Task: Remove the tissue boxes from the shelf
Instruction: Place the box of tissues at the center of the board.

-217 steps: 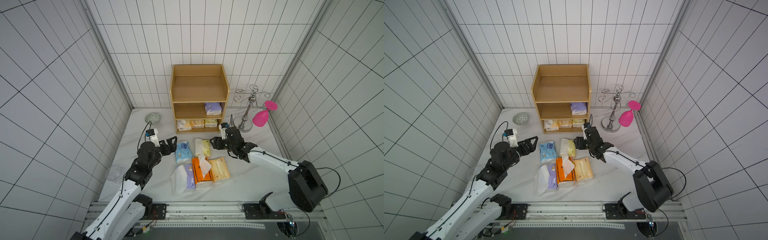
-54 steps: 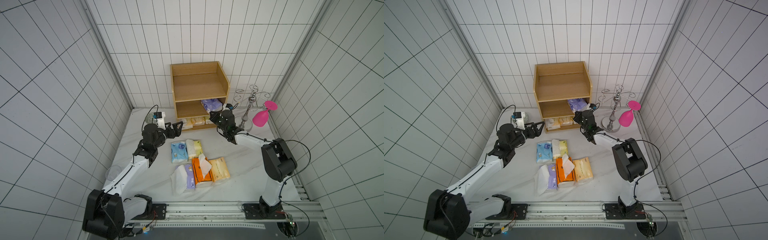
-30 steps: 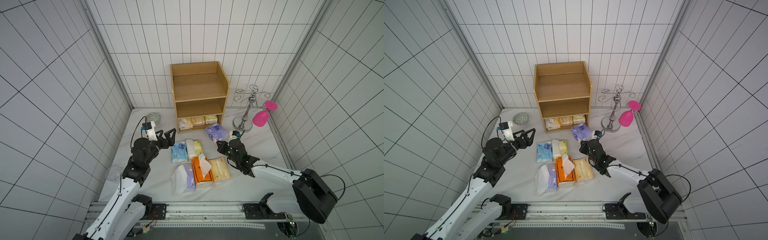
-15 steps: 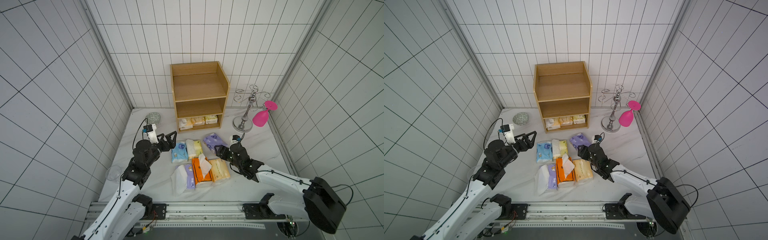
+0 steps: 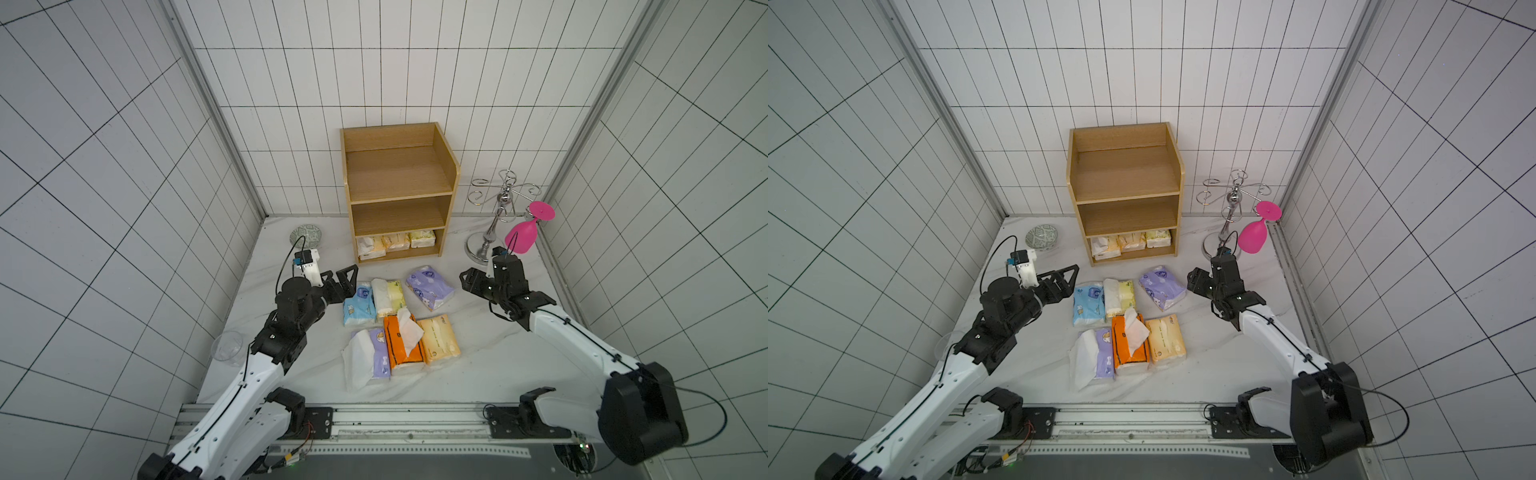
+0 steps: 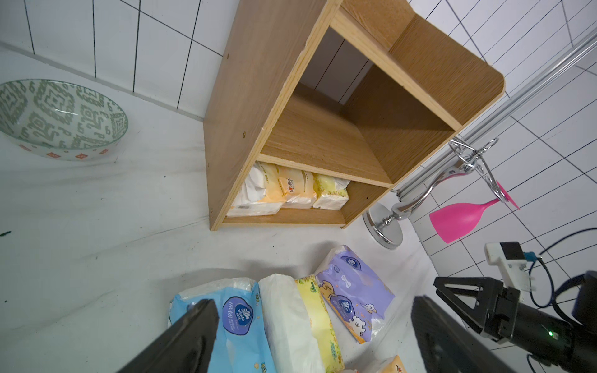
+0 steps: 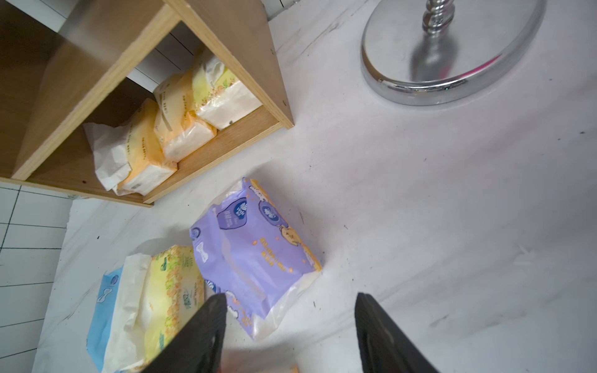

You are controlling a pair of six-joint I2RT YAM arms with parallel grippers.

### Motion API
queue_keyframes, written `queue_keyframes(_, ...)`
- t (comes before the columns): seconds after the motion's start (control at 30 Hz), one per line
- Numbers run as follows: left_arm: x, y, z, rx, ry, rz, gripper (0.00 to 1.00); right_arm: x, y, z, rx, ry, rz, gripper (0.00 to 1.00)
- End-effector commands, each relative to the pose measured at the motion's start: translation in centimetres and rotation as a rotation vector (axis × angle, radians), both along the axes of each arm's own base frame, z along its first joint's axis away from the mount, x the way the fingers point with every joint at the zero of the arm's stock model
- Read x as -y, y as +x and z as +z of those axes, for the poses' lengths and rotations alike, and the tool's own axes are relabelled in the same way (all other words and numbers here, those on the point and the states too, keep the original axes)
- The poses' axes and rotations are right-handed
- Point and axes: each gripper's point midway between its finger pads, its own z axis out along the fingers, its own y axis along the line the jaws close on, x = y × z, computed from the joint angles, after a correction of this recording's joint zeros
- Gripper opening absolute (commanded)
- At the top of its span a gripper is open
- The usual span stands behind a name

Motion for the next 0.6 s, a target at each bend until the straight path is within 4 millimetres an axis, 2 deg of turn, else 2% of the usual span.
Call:
queue_keyframes(0.0,0.5,0.2,0.1,0.012,0.023,-0.011,0.97,-1.6,1.4,-1.1,-0.036,0.069,0.127,0.64)
queue_keyframes(0.23,-0.1,1.3,-1.5,-0.005,0.1,0.03,0.97,-4.5,4.3,-2.8,-0.026,0.153,0.222,0.64)
queue_keyframes(0.4,0.1,2.4,-2.4,-0.013,0.107,0.038,0.98,-6.3,4.8,-3.9,-0.025,0.193,0.28,0.64)
queue_keyframes(0.57,0.1,2.9,-3.5,-0.034,0.147,0.038,0.98,-8.1,4.3,-5.3,-0.042,0.175,0.34,0.64)
